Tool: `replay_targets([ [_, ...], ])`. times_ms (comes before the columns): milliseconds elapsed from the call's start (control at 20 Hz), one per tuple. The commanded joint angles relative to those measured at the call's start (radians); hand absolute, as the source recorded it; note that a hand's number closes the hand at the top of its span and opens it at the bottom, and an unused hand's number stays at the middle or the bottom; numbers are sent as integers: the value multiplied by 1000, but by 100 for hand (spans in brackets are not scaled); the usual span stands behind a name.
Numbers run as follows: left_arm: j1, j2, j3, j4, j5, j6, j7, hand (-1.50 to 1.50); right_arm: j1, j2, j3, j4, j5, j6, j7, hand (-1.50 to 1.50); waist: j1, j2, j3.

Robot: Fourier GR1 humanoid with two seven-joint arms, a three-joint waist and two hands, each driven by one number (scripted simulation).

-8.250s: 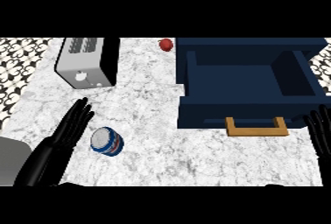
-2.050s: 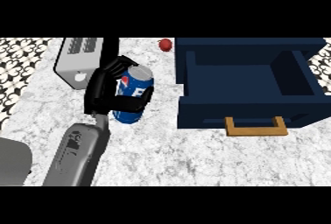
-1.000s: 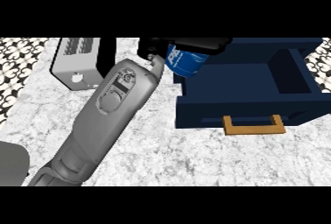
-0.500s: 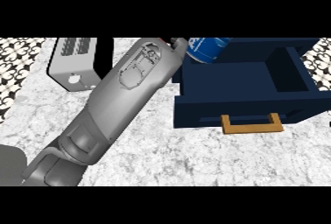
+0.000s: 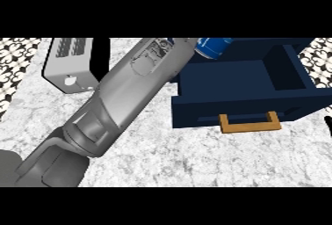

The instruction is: Pick up the can, place it into the drawer and close the drawer

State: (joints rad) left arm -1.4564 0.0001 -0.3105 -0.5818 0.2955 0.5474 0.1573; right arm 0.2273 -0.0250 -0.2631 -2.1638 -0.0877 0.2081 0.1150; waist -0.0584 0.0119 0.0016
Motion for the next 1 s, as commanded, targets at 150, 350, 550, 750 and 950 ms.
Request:
replay_targets([
  [150,-43,0,-61,122,87,21,-71,150,9,14,20,-11,7,6,-12,-150,-26,6,1],
  [350,-25,0,-166,97,135,77,-66,150,-75,-4,17,56,18,-13,7,-150,-32,6,1],
  [550,-12,0,-203,137,150,115,-101,150,-80,-9,7,55,-8,-6,8,-150,-47,10,2],
  [750,6,0,-232,170,168,97,-137,150,-108,-13,17,54,20,-24,30,-150,-47,13,1],
  [950,14,0,-256,198,168,105,-191,150,-126,-37,9,50,15,-12,33,-150,-54,17,1],
])
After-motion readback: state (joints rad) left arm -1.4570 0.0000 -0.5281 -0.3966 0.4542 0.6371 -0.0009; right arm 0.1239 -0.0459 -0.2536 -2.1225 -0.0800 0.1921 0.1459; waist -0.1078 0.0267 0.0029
